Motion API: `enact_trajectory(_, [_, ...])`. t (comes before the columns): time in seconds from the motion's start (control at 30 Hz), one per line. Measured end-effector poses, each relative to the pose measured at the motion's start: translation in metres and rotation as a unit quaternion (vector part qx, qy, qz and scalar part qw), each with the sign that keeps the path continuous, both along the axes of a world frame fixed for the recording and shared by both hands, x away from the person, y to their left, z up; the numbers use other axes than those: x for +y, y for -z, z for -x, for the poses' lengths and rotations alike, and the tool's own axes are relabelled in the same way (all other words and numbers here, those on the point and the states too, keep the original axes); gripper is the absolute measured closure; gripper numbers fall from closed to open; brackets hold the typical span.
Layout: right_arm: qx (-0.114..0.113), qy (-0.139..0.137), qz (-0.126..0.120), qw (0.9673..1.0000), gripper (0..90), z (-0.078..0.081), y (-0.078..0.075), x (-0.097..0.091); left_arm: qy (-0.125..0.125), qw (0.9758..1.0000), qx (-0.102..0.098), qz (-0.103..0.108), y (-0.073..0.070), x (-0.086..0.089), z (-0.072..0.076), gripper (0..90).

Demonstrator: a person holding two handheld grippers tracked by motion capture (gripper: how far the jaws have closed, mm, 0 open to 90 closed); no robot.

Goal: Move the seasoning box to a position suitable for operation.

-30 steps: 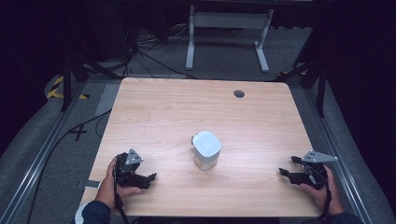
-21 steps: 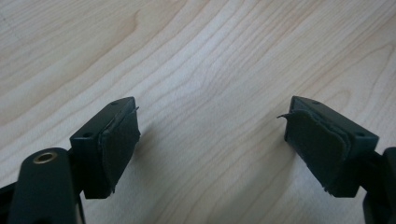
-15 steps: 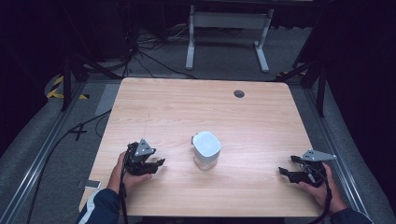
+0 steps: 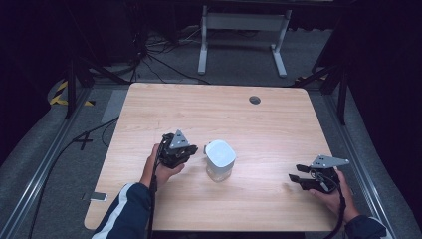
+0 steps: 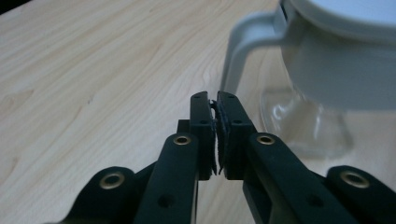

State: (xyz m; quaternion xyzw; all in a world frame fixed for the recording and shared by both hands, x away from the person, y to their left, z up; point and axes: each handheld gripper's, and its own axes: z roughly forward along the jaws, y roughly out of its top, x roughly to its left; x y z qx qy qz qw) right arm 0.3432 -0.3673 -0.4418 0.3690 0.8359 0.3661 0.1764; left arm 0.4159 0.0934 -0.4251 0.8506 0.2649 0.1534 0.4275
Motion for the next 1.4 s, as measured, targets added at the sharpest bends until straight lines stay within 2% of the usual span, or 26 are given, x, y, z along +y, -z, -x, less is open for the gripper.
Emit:
enact_trajectory(0.03, [-0.001, -0.004, -0.004, 1.0, 46.8, -0.001, -0.002, 0.004, 0.003, 1.0, -0.002, 0.0, 0.0, -0.004, -0.002, 83.1])
enact_trajectory(0.07, [-0.002, -0.014, -0.019, 0.9997, 46.6, -0.001, -0.007, 0.01, 0.011, 0.9999, 0.0, 0.005, 0.0, -0.007, -0.004, 84.7])
enact_trajectory(0.1, [-0.002, -0.014, -0.019, 0.9997, 46.6, -0.001, -0.007, 0.01, 0.013, 0.9999, 0.0, 0.005, 0.001, -0.011, -0.006, 84.7])
enact_trajectory(0.13, [-0.012, -0.018, -0.024, 0.9995, 46.6, 0.0, -0.011, 0.016, 0.021, 0.9997, 0.005, 0.007, 0.001, -0.016, -0.009, 85.6])
enact_trajectory(0.23, [-0.013, -0.025, -0.035, 0.999, 47.0, 0.001, -0.014, 0.022, 0.029, 0.9995, 0.003, 0.012, 0.001, -0.021, -0.012, 86.2])
enact_trajectory(0.43, [-0.022, -0.043, -0.022, 0.9986, 54.4, 0.004, -0.016, 0.038, 0.054, 0.9985, 0.005, 0.0, 0.008, -0.047, -0.016, 89.0])
enact_trajectory(0.57, [-0.025, -0.053, -0.008, 0.9982, 59.0, 0.006, -0.013, 0.043, 0.064, 0.9979, 0.009, 0.006, 0.007, -0.059, -0.021, 89.2])
enact_trajectory(0.7, [-0.019, -0.059, 0.005, 0.998, 58.3, 0.007, -0.008, 0.047, 0.074, 0.9972, 0.004, 0.004, 0.003, -0.069, -0.023, 89.1])
enact_trajectory(0.83, [-0.018, -0.063, 0.007, 0.9978, 58.6, 0.007, -0.006, 0.049, 0.077, 0.997, 0.004, 0.005, 0.003, -0.074, -0.024, 88.7])
enact_trajectory(0.9, [-0.017, -0.065, 0.008, 0.9977, 59.6, 0.008, -0.005, 0.05, 0.071, 0.9975, 0.001, -0.002, 0.002, -0.071, -0.024, 86.5])
enact_trajectory(0.97, [-0.017, -0.068, 0.008, 0.9975, 60.6, 0.009, -0.005, 0.05, 0.066, 0.9978, 0.002, 0.002, 0.002, -0.068, -0.024, 86.2])
enact_trajectory(1.03, [-0.015, -0.075, 0.009, 0.997, 64.8, 0.009, -0.004, 0.051, 0.053, 0.9985, -0.002, 0.01, -0.001, -0.06, -0.024, 86.0])
enact_trajectory(1.17, [-0.012, -0.088, 0.011, 0.996, 76.4, 0.012, -0.002, 0.054, 0.051, 0.9979, -0.024, 0.032, -0.014, -0.043, -0.021, 85.8])
enact_trajectory(1.27, [-0.016, -0.098, 0.017, 0.9949, 82.1, 0.013, 0.001, 0.056, 0.065, 0.9954, -0.034, 0.062, -0.03, -0.035, -0.017, 87.0])
enact_trajectory(1.3, [-0.013, -0.107, 0.013, 0.9941, 84.4, 0.013, 0.002, 0.056, 0.072, 0.9941, -0.044, 0.069, -0.034, -0.033, -0.016, 88.3])
enact_trajectory(1.4, [-0.016, -0.115, 0.017, 0.9931, 86.2, 0.012, 0.003, 0.057, 0.086, 0.992, -0.052, 0.076, -0.044, -0.035, -0.015, 89.6])
